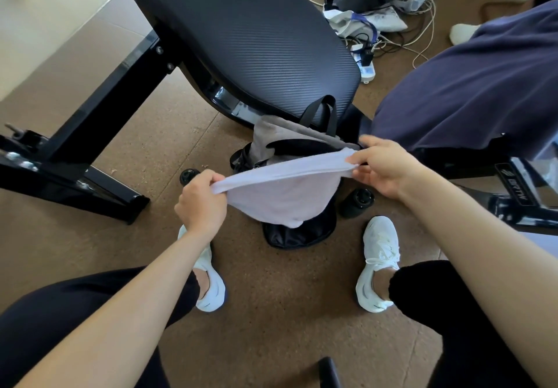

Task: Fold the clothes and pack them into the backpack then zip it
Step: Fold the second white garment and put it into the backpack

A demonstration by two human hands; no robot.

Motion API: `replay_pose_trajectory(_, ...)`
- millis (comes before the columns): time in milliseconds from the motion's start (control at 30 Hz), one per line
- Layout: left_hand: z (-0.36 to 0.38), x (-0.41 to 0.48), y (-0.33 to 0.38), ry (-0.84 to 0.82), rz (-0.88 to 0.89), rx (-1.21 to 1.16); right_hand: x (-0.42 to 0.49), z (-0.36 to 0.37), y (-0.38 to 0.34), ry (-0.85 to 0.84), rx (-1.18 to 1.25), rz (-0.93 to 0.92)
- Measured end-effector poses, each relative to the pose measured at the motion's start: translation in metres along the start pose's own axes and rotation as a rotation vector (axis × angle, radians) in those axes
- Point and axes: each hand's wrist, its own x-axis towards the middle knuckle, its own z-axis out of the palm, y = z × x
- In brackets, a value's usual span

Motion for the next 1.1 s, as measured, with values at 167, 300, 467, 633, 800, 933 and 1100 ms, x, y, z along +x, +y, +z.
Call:
replay_pose_trajectory(167,-0.004,0.009,-0.001,0.046,0.001,-0.137,-0.008,0.001,-0.010,-0.110,-0.015,-0.189)
replay_pose_trajectory(300,0.001,0.007,-0.001,-0.118,0.018,-0.064,-0.014,0.004,-0.012,-0.161,-0.006,-0.209)
replay_pose_trajectory(467,0.001,0.002,0.008,-0.701,0.009,0.135,-0.023,0.009,-0.012,-0.234,-0.214,-0.395)
replay_pose_trajectory(633,0.000,-0.002,0.026,-0.777,0.156,-0.146,-0.035,0.009,-0.009,-0.388,-0.628,-0.628)
replay_pose_trajectory(800,-0.012,-0.002,0.051,-0.623,0.231,-0.505,-0.035,0.005,-0.008,-0.445,-0.795,-0.711)
replay_pose_trajectory(933,-0.017,-0.005,0.065,-0.692,0.347,-0.511,-0.039,0.008,-0.003,-0.444,-0.978,-0.736)
replay_pose_trajectory(1100,-0.018,-0.006,0.072,-0.683,0.396,-0.572,-0.041,0.011,0.002,-0.416,-1.025,-0.756)
